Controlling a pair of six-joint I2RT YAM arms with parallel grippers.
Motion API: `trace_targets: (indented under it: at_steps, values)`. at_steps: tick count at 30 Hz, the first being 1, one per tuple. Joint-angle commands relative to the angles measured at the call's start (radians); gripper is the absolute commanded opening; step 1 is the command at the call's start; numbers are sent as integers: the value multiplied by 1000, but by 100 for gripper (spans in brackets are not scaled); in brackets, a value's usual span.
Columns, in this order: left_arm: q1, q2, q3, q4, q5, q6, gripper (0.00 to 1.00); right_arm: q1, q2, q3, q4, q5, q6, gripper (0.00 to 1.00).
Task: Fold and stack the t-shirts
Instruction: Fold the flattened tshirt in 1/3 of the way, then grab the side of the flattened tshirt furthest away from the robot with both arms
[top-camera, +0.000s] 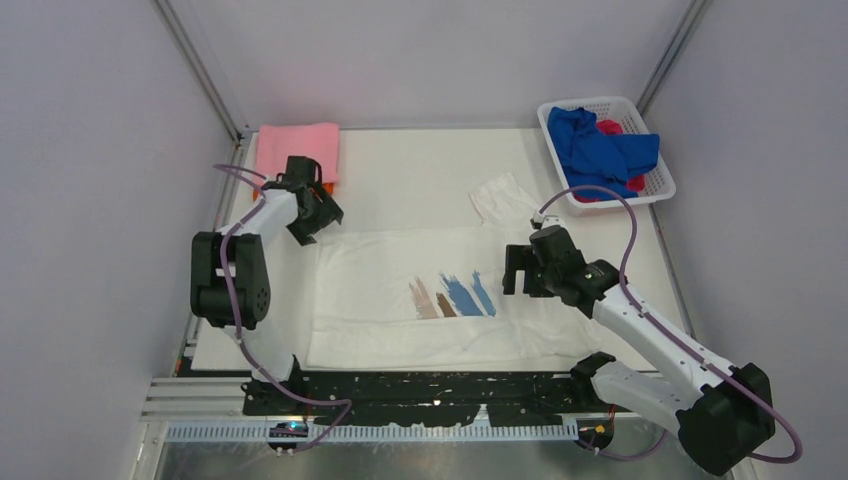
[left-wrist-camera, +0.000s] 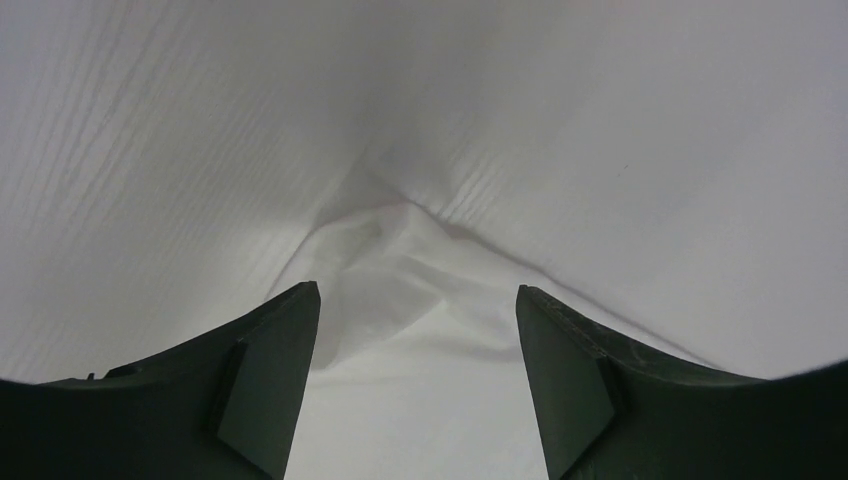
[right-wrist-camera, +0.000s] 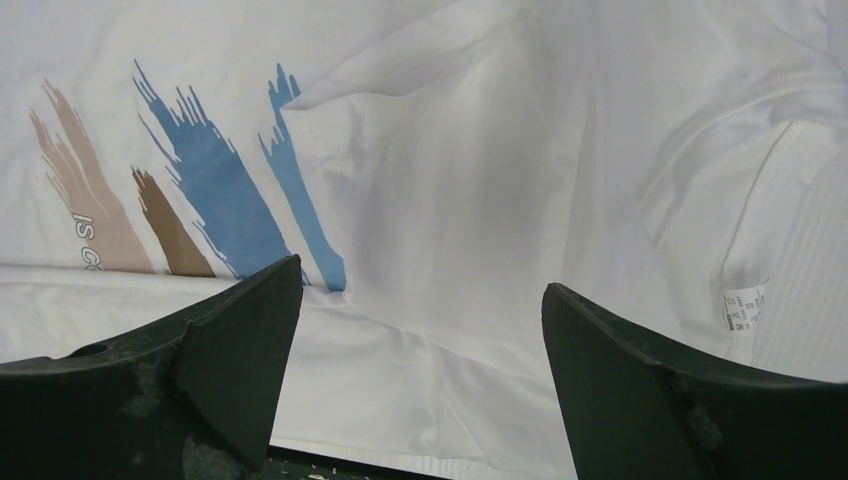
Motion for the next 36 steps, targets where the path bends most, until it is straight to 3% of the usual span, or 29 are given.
trace_targets:
  at_steps: [1, 4, 19, 24, 28, 36]
  values:
    - [8, 66, 103, 2, -3, 29, 71, -3, 14, 40, 39, 35, -20, 95]
    - [9, 102, 129, -21, -11, 27, 64, -5, 16, 40, 38, 45, -22, 95]
    - [7, 122, 124, -53, -24, -61, 51, -13, 23, 47, 38, 82, -39, 95]
    - [7, 122, 122, -53, -30, -72, 50, -42, 38, 44, 55, 73, -43, 95]
    - [6, 125, 127, -60, -30, -72, 50, -71, 93, -23, 144, -78, -10, 95]
    - [4, 142, 157, -100, -22, -84, 50, -179, 245, -109, 282, -88, 37, 96]
